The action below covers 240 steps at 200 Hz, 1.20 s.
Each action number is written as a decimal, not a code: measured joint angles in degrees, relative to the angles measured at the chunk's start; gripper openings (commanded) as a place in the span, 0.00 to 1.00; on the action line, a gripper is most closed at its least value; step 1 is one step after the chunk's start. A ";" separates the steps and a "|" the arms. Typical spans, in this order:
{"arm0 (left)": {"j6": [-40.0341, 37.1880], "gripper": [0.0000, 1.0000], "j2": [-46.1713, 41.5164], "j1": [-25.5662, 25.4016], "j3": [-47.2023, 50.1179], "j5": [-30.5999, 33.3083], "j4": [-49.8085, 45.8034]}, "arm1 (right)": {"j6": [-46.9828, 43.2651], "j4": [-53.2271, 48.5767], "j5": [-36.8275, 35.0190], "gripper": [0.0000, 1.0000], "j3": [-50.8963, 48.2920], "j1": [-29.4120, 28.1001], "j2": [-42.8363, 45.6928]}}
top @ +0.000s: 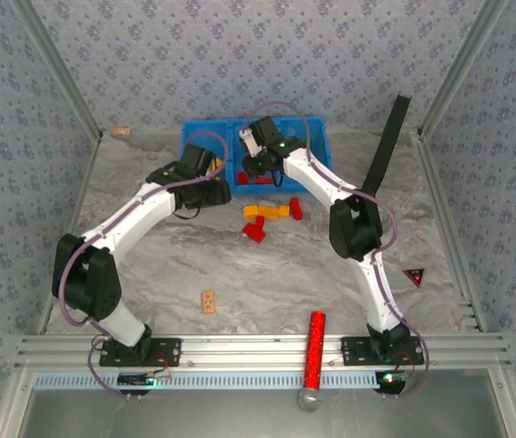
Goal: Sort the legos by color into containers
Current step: Place the lego in the container, then pick up the lego from the center of the table.
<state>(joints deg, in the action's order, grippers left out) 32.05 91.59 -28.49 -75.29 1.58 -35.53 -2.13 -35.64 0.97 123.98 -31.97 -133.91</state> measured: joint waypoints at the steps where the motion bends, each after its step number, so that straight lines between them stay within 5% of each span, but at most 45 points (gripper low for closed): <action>1: 0.02 0.66 0.00 -0.11 0.09 -0.02 -0.02 | 0.00 -0.02 0.00 0.32 0.15 0.02 -0.15; 68: -0.59 0.66 5.53 -8.72 1.84 2.43 0.66 | 1.36 -1.03 -0.09 0.43 4.22 0.22 -5.57; 132: -0.52 0.66 13.20 -9.53 -4.22 4.13 2.40 | 1.51 -0.90 2.03 0.51 2.95 0.46 -4.24; 240: 0.52 0.69 25.00 -9.73 -14.97 4.26 2.93 | 0.13 0.24 1.55 0.61 -13.05 2.67 18.53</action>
<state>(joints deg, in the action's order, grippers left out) 32.58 116.60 -38.22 -90.26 5.85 -32.60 -2.00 -35.40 2.52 110.93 -29.30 -115.37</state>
